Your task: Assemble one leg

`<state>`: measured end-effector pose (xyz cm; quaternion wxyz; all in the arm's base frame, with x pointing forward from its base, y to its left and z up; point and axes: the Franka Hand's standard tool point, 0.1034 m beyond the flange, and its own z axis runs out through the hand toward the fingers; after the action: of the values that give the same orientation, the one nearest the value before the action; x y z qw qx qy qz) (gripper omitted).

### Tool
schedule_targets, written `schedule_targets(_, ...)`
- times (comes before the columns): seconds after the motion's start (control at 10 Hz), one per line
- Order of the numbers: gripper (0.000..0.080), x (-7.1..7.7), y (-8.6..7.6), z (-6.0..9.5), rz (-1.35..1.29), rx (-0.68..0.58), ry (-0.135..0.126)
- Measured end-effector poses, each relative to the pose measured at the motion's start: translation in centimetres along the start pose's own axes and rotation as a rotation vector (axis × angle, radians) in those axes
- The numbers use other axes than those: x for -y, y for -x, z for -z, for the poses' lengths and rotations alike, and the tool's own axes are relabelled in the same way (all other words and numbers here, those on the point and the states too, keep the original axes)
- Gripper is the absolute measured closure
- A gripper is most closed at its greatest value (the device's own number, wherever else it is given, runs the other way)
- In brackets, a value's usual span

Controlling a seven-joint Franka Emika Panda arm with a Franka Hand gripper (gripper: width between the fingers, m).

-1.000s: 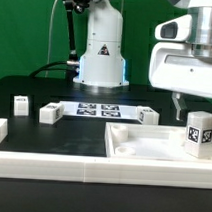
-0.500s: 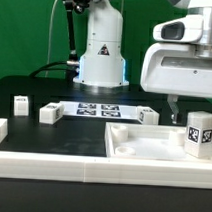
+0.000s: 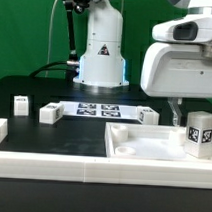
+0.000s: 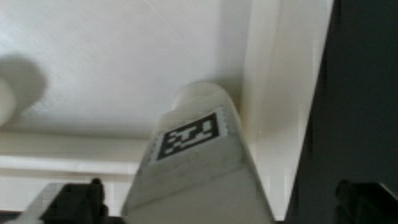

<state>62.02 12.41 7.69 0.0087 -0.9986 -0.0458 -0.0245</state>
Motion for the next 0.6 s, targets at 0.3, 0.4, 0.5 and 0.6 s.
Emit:
schedule_targets(0.3,0.0274,-0.06,-0.01,0.00,0.071,0.000,0.004)
schedule_targets(0.4,0.0274,-0.05,-0.01,0.00,0.053,0.000,0.004)
schedule_targets(0.5,0.0410,-0.06,-0.01,0.00,0.043,0.000,0.004)
schedule_targets(0.6,0.0509,-0.14,-0.03,0.00,0.038,-0.001,0.005)
